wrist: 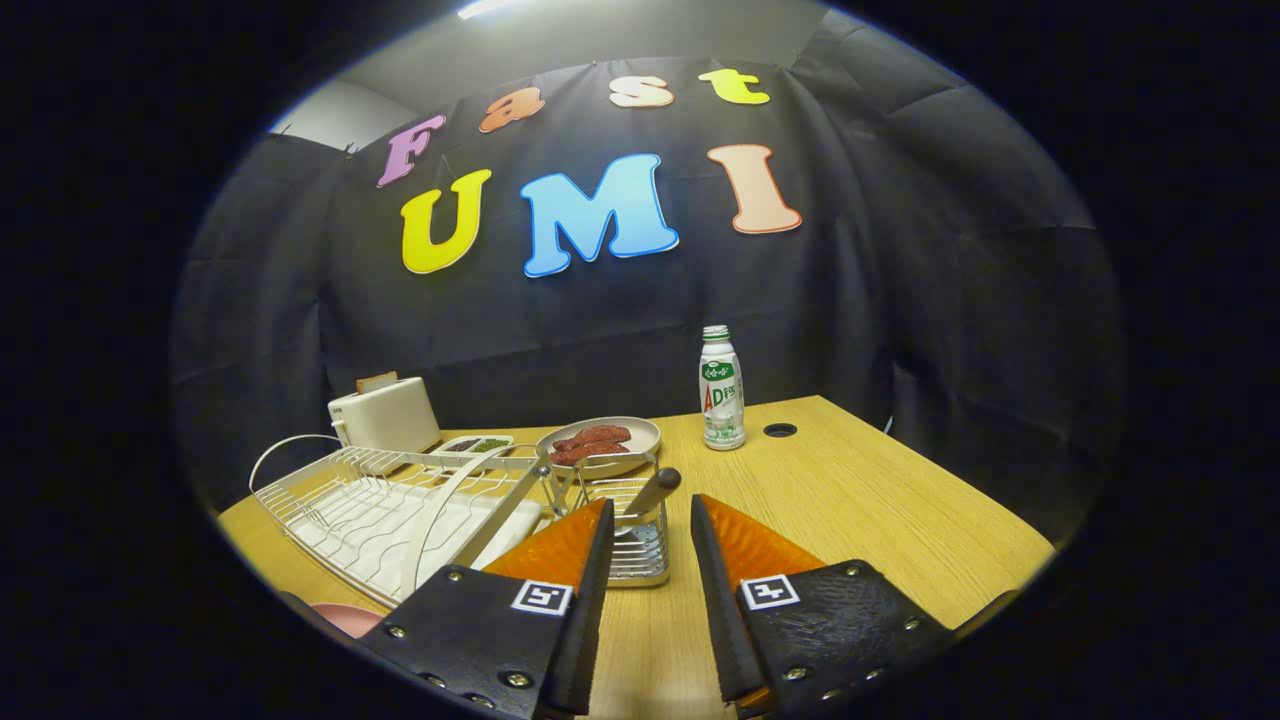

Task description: Take the plate from the dish rack, then take the spoon from the basket and place it into the plate.

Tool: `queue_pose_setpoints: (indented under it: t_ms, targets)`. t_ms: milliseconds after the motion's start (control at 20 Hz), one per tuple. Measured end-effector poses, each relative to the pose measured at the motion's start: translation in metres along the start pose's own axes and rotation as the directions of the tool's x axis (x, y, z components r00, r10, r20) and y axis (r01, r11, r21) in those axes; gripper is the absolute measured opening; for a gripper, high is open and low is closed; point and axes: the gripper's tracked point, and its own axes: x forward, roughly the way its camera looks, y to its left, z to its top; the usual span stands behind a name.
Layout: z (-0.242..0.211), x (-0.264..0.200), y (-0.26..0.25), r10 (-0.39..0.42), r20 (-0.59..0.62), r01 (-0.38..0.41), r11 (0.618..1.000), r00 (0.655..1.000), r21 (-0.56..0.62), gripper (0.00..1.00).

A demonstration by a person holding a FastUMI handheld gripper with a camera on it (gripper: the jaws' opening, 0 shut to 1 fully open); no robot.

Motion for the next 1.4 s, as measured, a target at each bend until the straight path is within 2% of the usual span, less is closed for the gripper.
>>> queue_pose_setpoints:
  t_ms: [350,450,550,600,650,700,800,850,950,1150,1400]
  targets:
    - [0.012,0.047,0.01,0.02,0.038,-0.02,1.0,0.999,-0.002,0.47]
    - [0.008,0.055,0.017,0.044,0.032,-0.045,0.998,0.999,0.032,0.36]
    - [0.007,0.058,0.014,0.034,0.015,-0.035,0.998,0.999,0.054,0.22]
    - [0.01,0.055,0.013,0.026,0.012,-0.026,0.997,1.0,0.071,0.22]
    - [0.013,0.055,0.014,0.013,0.009,-0.014,0.996,1.0,0.09,0.16]
    - [0.013,0.055,0.015,0.009,-0.006,-0.009,0.996,1.0,0.094,0.15]
    - [0.017,0.057,0.012,-0.019,-0.004,0.019,0.997,1.0,0.07,0.15]
    - [0.023,0.059,0.014,-0.013,-0.002,0.014,0.998,1.0,0.062,0.1]
    - [0.032,0.058,0.022,0.012,-0.003,-0.012,0.998,1.0,0.067,0.1]
    - [0.057,0.059,0.022,0.013,0.004,-0.013,0.999,1.0,0.039,0.1]
    - [0.103,0.025,0.023,0.017,0.038,-0.017,1.0,0.999,0.014,0.1]
